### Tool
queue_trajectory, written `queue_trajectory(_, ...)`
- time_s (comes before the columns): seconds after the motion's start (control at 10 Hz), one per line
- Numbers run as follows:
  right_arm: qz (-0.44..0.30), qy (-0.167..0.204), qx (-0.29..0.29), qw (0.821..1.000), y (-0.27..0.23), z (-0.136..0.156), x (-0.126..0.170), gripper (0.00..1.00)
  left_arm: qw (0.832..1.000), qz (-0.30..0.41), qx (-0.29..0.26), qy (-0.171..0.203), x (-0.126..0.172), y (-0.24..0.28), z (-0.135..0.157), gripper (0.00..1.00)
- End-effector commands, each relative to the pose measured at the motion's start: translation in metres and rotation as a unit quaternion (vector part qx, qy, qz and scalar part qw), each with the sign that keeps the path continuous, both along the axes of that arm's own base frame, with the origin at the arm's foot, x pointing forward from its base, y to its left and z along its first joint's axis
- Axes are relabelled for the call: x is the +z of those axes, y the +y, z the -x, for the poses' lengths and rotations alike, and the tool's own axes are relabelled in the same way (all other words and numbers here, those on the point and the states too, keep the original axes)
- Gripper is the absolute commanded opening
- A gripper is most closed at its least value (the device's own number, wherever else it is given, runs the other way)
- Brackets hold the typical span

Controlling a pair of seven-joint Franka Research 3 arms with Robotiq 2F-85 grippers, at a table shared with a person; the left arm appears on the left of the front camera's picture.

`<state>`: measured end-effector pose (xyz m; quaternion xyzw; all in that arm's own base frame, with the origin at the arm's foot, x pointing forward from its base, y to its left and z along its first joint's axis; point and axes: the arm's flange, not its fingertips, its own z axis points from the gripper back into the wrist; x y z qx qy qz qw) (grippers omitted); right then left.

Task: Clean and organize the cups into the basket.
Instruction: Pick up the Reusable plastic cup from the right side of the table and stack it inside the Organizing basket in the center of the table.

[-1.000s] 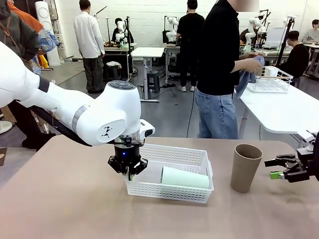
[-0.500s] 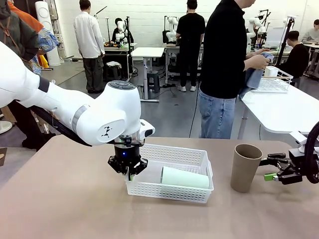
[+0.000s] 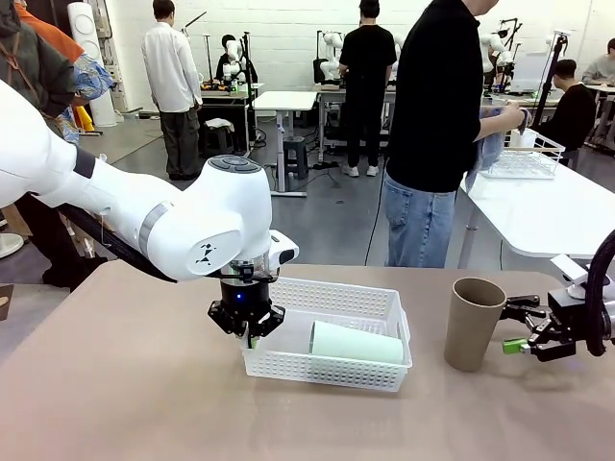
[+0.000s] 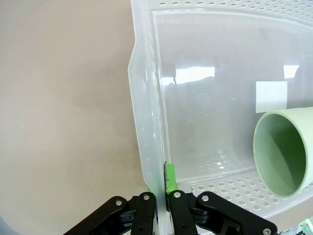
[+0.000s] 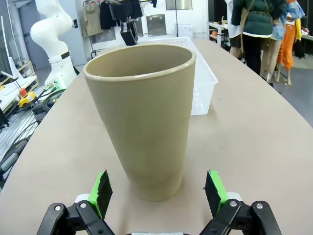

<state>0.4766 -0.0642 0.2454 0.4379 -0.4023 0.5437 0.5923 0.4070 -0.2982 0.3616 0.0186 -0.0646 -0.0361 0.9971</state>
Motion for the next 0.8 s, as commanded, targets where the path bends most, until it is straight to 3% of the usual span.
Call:
queue_trajectory(0.0,0.0,-0.004,0.019,1.0,0.005,-0.002,-0.005,1.0,1.0,-0.001,-0.002,-0.004,0.001,-0.001,0.001,0.0)
queue_trajectory(0.7,0.022,0.007,0.075,0.997,0.059,-0.001,-0.018,1.0,1.0,-0.001,-0.002,-0.004,0.001,-0.001,0.001,0.0)
